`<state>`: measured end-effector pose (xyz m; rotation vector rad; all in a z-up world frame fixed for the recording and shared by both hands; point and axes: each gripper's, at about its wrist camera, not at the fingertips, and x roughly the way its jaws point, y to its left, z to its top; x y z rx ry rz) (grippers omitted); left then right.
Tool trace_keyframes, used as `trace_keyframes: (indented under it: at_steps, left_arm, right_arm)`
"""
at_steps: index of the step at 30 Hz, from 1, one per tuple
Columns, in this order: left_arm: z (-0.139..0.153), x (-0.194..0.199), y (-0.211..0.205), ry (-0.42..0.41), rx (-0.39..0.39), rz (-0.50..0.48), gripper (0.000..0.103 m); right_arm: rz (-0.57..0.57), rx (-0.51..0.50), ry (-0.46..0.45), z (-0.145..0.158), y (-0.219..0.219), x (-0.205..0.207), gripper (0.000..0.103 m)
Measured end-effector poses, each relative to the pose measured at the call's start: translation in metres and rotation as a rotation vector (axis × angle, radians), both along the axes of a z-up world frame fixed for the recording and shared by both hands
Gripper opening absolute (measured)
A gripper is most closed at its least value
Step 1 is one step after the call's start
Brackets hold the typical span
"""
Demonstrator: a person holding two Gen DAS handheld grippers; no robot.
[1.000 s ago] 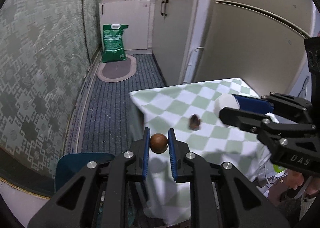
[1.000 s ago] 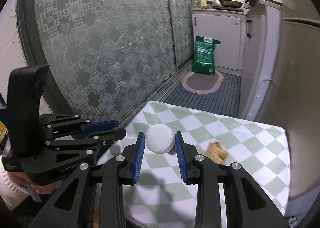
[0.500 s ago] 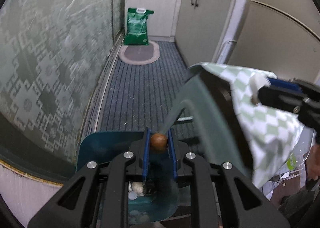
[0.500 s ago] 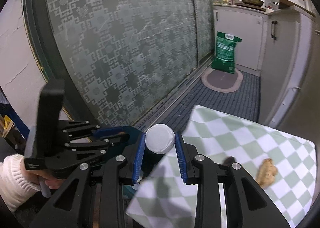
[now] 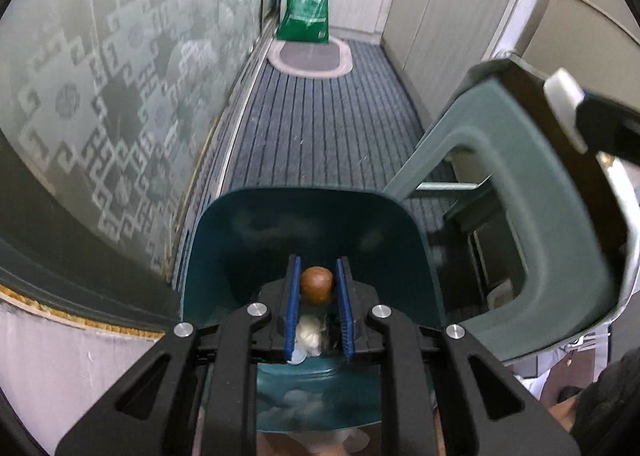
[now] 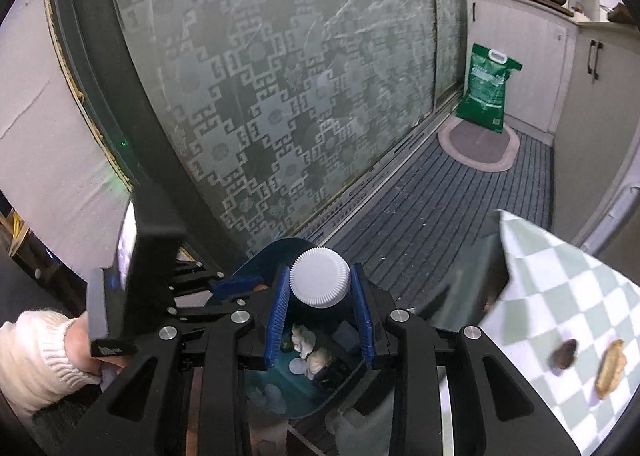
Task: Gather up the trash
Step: 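Carry the white cap and brown nut over the teal bin, then open both grippers to drop the cap and nut into the bin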
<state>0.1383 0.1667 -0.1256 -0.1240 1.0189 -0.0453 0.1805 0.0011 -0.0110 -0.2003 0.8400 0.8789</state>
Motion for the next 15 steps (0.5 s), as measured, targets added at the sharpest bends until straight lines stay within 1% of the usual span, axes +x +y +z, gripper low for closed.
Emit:
trace_keyframes:
  at_steps: [7,9,14,15]
  left_arm:
    - [-0.033,0.002,0.020,0.083,0.005,0.021,0.020]
    - [-0.038,0.001,0.022,0.099,0.018,0.022,0.020]
    - [-0.046,0.000,0.028,0.122,0.009,0.013,0.020]
    - [-0.047,-0.001,0.029,0.124,0.007,0.010,0.022]
  right_arm:
    - [0.023,-0.040,0.033,-0.013,0.032,0.000,0.031]
    - [0.026,-0.048,0.043,-0.017,0.037,0.000,0.031]
    - [0.028,-0.068,0.069,-0.026,0.048,0.002,0.031]
    - [0.028,-0.072,0.074,-0.028,0.050,0.002,0.031]
